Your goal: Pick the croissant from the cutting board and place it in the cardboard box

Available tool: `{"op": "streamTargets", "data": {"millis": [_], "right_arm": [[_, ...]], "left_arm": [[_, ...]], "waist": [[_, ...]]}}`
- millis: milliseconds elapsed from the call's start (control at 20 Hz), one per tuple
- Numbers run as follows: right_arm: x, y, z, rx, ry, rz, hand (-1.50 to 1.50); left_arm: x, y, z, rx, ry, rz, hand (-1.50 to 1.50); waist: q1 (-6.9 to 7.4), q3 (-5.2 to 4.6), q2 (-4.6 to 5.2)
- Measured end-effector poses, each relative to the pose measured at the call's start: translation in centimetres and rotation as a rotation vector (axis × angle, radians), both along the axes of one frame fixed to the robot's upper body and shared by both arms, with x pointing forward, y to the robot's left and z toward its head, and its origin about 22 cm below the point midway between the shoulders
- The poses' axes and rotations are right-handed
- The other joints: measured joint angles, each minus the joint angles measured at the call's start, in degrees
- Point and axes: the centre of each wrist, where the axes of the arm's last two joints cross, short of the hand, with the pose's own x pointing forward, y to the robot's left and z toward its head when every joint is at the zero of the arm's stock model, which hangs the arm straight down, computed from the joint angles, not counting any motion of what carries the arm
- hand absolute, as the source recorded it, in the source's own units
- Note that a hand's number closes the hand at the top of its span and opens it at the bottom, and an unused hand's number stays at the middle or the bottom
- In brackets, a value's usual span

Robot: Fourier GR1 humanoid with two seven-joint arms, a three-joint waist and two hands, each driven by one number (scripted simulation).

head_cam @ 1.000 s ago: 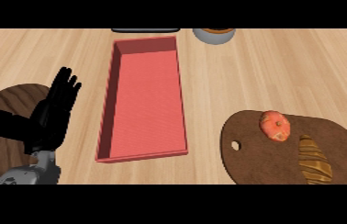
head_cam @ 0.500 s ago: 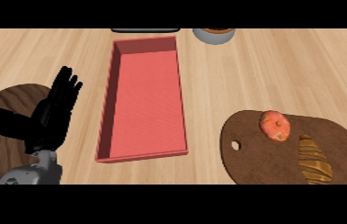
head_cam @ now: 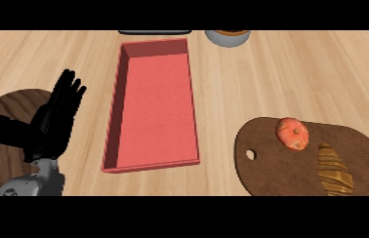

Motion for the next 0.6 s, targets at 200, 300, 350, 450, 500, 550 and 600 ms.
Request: {"op": "streamTargets", "data": {"millis": [200,300,350,450,500,550,600], "right_arm": [[0.4,0.6,-0.7,-0.015,0.009,-0.001,-1.50],[0.3,0.9,-0.9,-0.017,0.012,0.003,-1.50],[0.5,0.9,-1.0,-0.014,0.010,0.003,-1.50],[0.4,1.4,-1.7,-0.010,0.012,0.005,-1.50],[0.7,1.3,-1.9,-0.009,0.015,0.009,-1.50],[0.7,1.3,-2.4,-0.007,0.020,0.013,-1.50],[0.9,1.2,-2.5,-0.006,0.024,0.017,-1.50]], "left_arm": [[-0.5,-0.5,-0.2,0.002,0.000,-0.002,0.00],[0.3,0.0,-0.1,0.005,-0.001,0.001,0.00],[0.2,0.2,-0.3,0.007,-0.002,0.000,0.00],[0.2,0.2,-0.3,0.006,-0.003,-0.001,0.00],[0.4,0.1,0.0,0.005,-0.002,0.002,0.00],[0.4,0.1,-0.1,0.002,-0.004,0.003,0.00],[0.4,0.2,-0.6,0.000,-0.001,0.001,0.00]], "waist": [[0.03,-0.02,0.00],[-0.04,-0.01,0.00],[-0.03,-0.01,0.00],[-0.03,-0.03,-0.01],[-0.02,-0.02,0.00],[-0.01,-0.02,0.00],[-0.01,0.00,0.01]]}}
